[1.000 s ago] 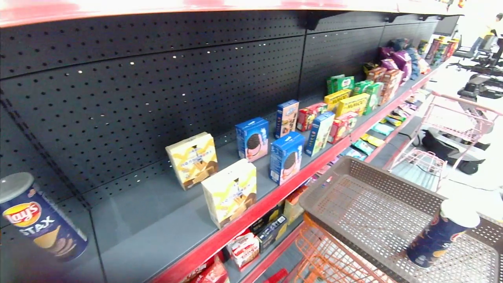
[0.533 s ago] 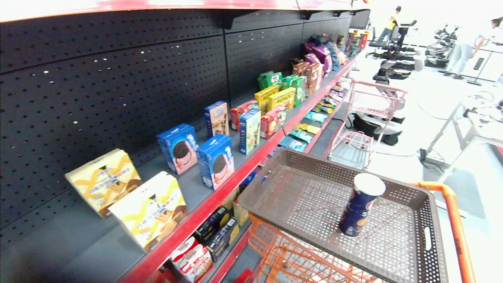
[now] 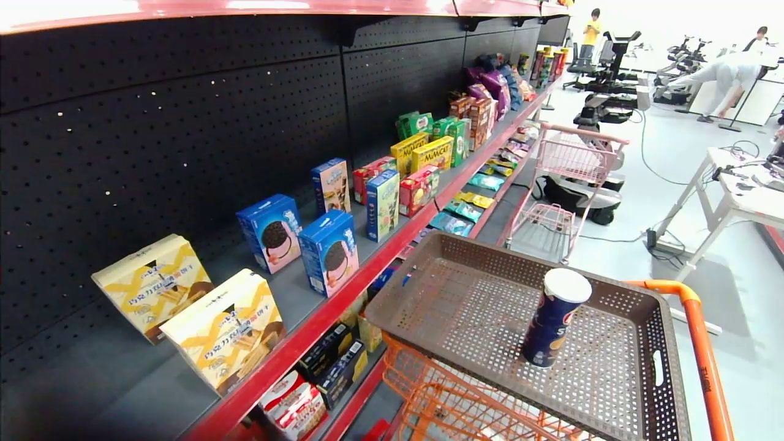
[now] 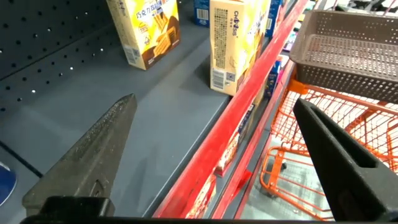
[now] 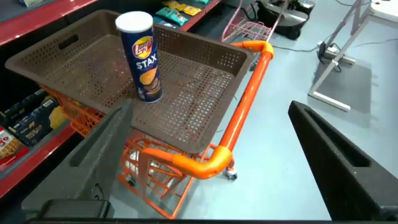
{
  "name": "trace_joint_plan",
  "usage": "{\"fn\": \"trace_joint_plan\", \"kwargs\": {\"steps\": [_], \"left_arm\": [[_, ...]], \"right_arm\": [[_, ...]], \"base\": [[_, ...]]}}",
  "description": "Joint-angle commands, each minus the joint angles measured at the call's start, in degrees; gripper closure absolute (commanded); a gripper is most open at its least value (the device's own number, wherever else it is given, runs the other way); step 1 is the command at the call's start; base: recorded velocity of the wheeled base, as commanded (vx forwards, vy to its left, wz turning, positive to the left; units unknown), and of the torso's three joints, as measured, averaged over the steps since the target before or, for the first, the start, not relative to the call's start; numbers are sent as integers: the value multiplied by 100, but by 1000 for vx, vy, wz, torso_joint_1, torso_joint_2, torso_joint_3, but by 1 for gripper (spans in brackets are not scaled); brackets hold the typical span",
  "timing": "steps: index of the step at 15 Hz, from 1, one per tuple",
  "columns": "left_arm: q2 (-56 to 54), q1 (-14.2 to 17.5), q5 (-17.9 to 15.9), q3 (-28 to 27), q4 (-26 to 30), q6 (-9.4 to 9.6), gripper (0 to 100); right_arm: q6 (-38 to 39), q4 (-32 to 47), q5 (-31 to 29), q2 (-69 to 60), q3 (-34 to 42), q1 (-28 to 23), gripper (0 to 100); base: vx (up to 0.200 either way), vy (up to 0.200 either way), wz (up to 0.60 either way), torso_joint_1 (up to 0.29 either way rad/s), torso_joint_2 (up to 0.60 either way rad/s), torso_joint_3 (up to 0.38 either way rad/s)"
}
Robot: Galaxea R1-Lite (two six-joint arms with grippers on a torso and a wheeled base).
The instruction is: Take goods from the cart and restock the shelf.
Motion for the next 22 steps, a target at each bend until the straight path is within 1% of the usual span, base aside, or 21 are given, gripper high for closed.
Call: {"fn": "trace_joint_plan", "kwargs": {"steps": [1,3,5,6,7,8,10,11,12,13,14,16,18,20,21,22], "left_arm": [[0,4,1,2,-1,-2,0],[0,4,1,-7,-1,-2,0],[0,4,1,2,-1,-2,0],[0,4,1,2,-1,-2,0],[0,4,1,-7,-1,-2,0],[0,4,1,-7,-1,-2,0],[0,4,1,2,-1,-2,0],[0,4,1,2,-1,-2,0],[0,4,1,-7,-1,7,0],[0,4,1,2,-1,-2,0],[0,4,1,2,-1,-2,0],[0,4,1,2,8,-2,0],[0,4,1,-7,-1,-2,0],[0,4,1,-7,-1,7,0],[0,4,1,2,8,7,0],[0,4,1,-7,-1,-2,0]], "right_arm": [[7,16,-4,-56,-7,-13,0],[-28,-256,-118,472,-7,-39,0],[25,-862,-514,1245,55,-206,0],[25,-1021,-540,1447,46,-188,0],[16,-1451,-567,1851,55,-136,0],[-19,-1460,-628,1992,63,-101,0],[51,-1530,-901,2757,-16,-294,0],[60,-1618,-901,3029,-68,-435,0],[69,-1873,-848,3354,-42,-645,0],[43,-2163,-690,3759,11,-689,0],[25,-2154,-602,3873,2,-681,0],[-1,-2146,-637,4154,55,-575,0],[51,-2348,-610,4761,72,-522,0],[113,-3288,-320,5420,292,-505,0],[78,-4097,-127,5833,538,-505,0],[69,-4545,-118,6228,608,-487,0]], "base": [[0,0,0,0,0,0],[0,0,0,0,0,0],[0,0,0,0,0,0],[0,0,0,0,0,0],[0,0,0,0,0,0],[0,0,0,0,0,0],[0,0,0,0,0,0],[0,0,0,0,0,0],[0,0,0,0,0,0],[0,0,0,0,0,0],[0,0,0,0,0,0],[0,0,0,0,0,0],[0,0,0,0,0,0],[0,0,0,0,0,0],[0,0,0,0,0,0],[0,0,0,0,0,0]]}}
